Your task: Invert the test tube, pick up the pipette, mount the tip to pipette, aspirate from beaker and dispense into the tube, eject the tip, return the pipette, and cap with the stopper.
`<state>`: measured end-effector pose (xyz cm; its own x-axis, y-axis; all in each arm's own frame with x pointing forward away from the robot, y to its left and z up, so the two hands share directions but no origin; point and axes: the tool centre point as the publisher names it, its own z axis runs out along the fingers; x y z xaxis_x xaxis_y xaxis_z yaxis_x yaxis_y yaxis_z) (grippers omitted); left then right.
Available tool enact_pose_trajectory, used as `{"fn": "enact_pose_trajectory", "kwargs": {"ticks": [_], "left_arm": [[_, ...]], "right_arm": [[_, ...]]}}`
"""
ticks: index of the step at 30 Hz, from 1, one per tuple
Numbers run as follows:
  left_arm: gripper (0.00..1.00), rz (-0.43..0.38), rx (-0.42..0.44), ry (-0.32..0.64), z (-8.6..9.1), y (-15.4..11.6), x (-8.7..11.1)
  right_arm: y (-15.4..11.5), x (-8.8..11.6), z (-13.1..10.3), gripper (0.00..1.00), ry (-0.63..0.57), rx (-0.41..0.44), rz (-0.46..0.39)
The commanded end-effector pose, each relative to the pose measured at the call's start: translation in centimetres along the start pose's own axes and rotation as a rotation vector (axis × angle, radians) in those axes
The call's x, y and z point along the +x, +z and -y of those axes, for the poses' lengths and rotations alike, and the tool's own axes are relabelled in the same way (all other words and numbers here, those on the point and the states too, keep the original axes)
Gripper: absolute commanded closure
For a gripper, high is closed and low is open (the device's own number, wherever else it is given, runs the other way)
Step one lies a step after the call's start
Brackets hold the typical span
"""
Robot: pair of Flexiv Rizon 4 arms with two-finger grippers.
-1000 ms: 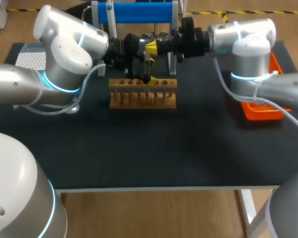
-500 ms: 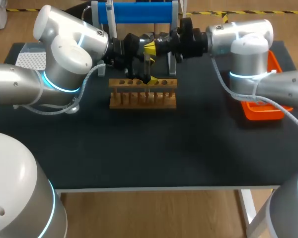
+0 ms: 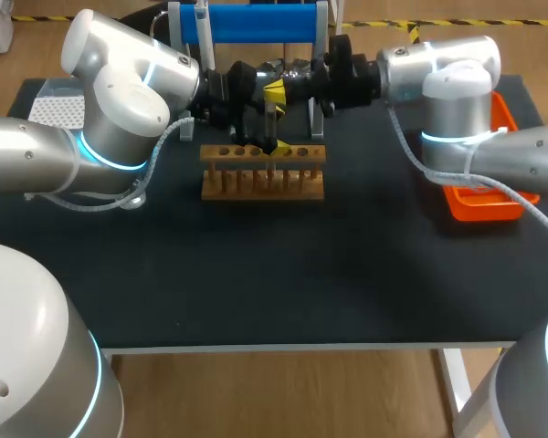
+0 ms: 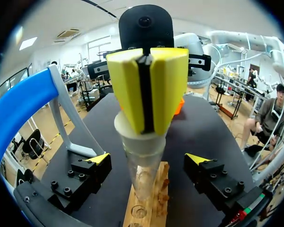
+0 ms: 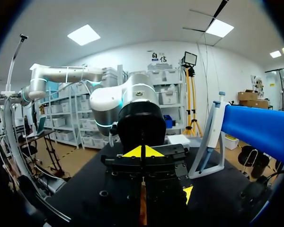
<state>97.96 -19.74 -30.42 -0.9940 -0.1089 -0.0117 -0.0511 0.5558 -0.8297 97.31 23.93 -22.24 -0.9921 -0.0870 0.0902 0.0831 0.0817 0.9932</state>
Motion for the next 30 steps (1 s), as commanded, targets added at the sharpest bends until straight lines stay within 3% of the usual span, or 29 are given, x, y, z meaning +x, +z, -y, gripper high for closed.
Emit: {"fn": "enact_pose_trajectory", "kwargs": {"ticks": [1, 7, 14, 19, 21, 23, 24, 25, 30], "left_arm": [[0.00, -0.002, -0.003, -0.001, 0.0, 0.0, -0.1], [0.00, -0.002, -0.003, -0.001, 0.0, 0.0, -0.1], [0.00, -0.002, -0.003, -0.001, 0.0, 0.0, -0.1], [0.00, -0.002, -0.003, -0.001, 0.0, 0.0, -0.1], [0.00, -0.002, -0.003, -0.001, 0.0, 0.0, -0.1], [0.00, -0.002, -0.003, -0.001, 0.0, 0.0, -0.1], [0.00, -0.002, -0.003, -0.001, 0.0, 0.0, -0.1], [0.00, -0.002, -0.003, -0.001, 0.0, 0.0, -0.1], [0.00, -0.002, -0.003, -0.001, 0.0, 0.0, -0.1]], "right_arm": [[0.1, -0.2, 0.7, 1.00, 0.008, 0.006, -0.002], [0.1, -0.2, 0.7, 1.00, 0.010, 0.005, 0.005], [-0.6, -0.3, -1.0, 1.00, -0.051, -0.057, 0.030], [-1.1, -0.3, -1.8, 1.00, -0.079, -0.057, 0.057], [-1.4, -0.5, -1.9, 0.83, -0.096, -0.036, 0.077], [-1.7, -0.6, -1.8, 0.51, -0.100, -0.026, 0.091], [-1.9, -0.7, -1.8, 0.16, -0.100, -0.023, 0.097], [-2.0, -0.8, -1.7, 0.00, -0.102, -0.018, 0.105], [-3.0, -1.1, -1.4, 0.00, -0.106, 0.001, 0.147]]}}
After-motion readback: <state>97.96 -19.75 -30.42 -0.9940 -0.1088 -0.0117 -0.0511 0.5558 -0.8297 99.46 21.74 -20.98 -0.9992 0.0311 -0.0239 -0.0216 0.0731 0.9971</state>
